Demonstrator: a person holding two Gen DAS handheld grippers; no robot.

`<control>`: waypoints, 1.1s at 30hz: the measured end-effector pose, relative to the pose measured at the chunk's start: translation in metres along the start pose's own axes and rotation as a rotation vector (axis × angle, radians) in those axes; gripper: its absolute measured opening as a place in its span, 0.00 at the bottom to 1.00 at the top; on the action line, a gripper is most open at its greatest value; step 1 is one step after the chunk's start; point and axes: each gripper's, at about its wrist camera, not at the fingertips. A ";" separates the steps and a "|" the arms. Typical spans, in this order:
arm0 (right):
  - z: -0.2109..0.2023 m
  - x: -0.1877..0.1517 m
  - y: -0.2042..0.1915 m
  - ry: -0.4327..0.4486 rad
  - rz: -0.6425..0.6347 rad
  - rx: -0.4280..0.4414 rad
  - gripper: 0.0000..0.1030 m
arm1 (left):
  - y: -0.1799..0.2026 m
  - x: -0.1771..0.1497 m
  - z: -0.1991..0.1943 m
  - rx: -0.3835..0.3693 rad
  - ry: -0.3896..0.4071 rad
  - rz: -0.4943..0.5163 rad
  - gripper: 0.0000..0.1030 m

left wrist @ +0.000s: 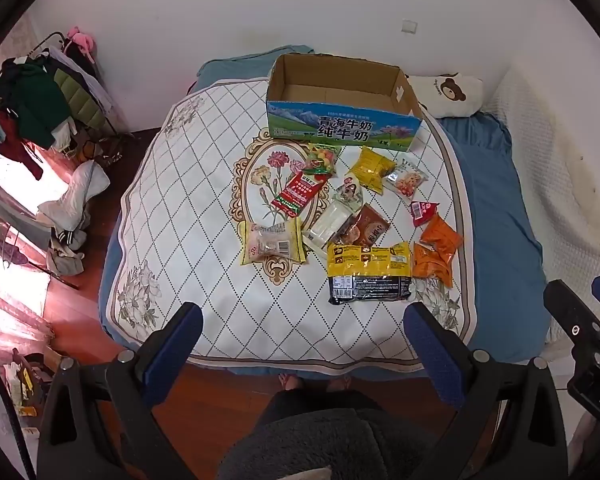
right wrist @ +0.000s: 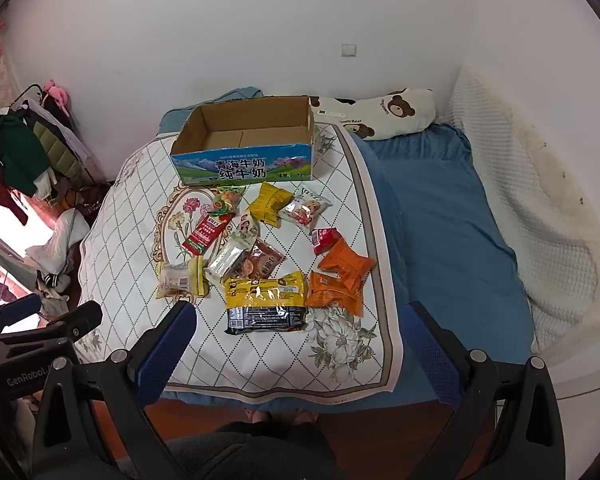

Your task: Organize snacks

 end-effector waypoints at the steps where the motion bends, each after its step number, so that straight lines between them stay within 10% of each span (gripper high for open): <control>1: 0.000 0.000 -0.001 -0.001 0.000 0.000 1.00 | 0.000 0.000 0.001 0.001 -0.007 0.000 1.00; 33: 0.003 0.001 -0.017 0.003 0.011 -0.002 1.00 | -0.017 0.009 0.004 0.000 -0.003 0.003 1.00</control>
Point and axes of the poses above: each gripper's, at about its wrist camera, not at the fingertips, and z roughly the way its jaws point, y to its right, x to its top, and after that the axes turned 13 degrees about y, right-handed
